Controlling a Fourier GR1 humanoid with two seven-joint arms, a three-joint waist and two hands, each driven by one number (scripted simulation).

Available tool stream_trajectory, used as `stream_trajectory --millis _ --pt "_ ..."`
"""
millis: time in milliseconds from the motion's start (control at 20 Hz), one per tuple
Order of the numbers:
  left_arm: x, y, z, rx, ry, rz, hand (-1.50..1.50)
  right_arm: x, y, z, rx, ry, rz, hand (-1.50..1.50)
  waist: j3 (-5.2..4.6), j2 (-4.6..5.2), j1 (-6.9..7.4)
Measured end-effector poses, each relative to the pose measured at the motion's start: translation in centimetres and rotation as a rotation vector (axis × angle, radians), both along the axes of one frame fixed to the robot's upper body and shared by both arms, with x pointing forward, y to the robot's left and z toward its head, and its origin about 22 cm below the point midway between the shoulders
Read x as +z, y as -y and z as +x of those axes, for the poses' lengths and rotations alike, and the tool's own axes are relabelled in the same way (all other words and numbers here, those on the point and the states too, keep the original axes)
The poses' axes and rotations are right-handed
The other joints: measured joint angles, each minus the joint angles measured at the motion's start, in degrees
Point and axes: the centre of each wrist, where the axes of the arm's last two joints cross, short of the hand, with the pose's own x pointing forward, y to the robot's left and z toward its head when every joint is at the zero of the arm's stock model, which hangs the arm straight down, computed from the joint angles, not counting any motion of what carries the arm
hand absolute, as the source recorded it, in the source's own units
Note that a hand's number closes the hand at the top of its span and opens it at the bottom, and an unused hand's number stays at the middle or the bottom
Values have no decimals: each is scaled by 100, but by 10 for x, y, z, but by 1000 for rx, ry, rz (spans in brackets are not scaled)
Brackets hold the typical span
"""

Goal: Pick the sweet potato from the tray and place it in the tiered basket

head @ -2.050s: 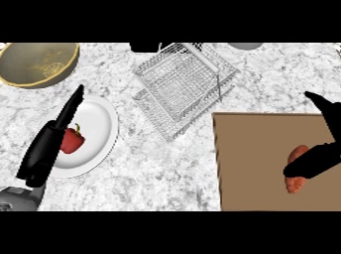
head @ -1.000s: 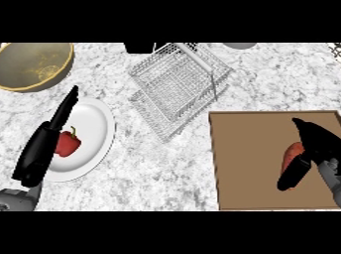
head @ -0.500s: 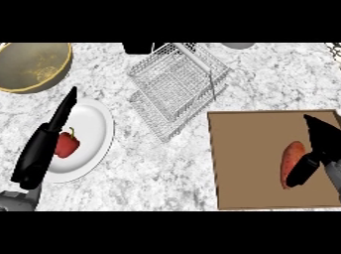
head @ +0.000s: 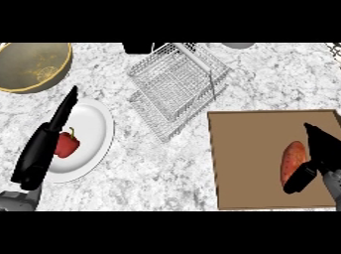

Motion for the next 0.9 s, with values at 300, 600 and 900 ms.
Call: stream_trajectory --millis 300,600,900 --pt "-4 5 2 -2 2 -1 0 -21 5 -3 -38 1 1 -150 3 12 13" --pt "-2 -4 1 -1 3 2 0 -29 5 2 -66 22 8 -150 4 11 35" --pt "-4 -2 3 -7 3 -3 0 -49 8 3 -98 9 14 -150 5 17 38"
